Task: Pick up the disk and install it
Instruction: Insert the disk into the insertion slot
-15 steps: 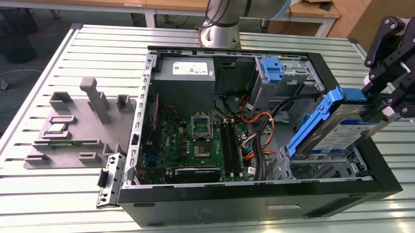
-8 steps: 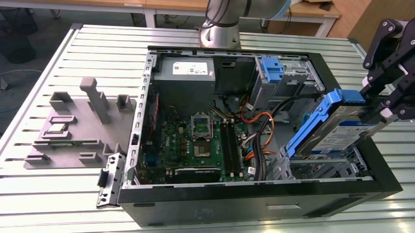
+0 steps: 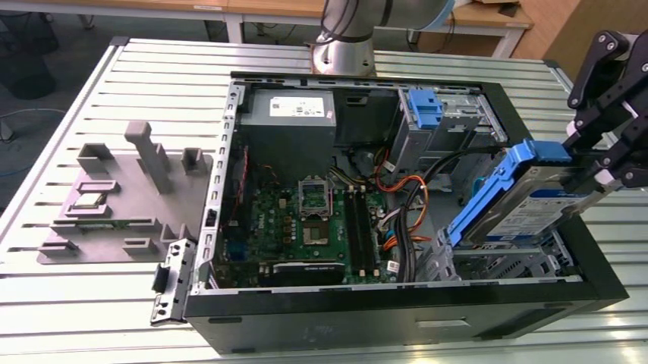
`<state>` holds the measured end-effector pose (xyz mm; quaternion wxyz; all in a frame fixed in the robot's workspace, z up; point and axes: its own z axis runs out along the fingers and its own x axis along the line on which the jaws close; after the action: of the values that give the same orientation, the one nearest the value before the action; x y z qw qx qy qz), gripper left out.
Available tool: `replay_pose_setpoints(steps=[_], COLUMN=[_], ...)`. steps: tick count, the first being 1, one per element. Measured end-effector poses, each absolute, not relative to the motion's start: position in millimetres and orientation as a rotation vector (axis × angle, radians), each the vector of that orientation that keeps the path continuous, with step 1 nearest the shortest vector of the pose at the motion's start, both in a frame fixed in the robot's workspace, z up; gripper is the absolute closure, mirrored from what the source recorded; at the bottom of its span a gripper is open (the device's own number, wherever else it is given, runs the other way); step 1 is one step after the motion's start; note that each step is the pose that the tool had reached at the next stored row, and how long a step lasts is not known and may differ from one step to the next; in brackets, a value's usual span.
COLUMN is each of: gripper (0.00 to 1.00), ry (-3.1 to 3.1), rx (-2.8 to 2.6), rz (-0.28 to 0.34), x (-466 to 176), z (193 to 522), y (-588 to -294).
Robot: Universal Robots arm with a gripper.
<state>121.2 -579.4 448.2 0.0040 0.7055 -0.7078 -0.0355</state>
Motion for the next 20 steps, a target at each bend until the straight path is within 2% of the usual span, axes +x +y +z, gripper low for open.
replay_pose_setpoints(steps=[20], gripper=[0.65], ry=[-2.218], rx=[2.211], rz=[-0.111], x=[121], z=[422], y=[-579])
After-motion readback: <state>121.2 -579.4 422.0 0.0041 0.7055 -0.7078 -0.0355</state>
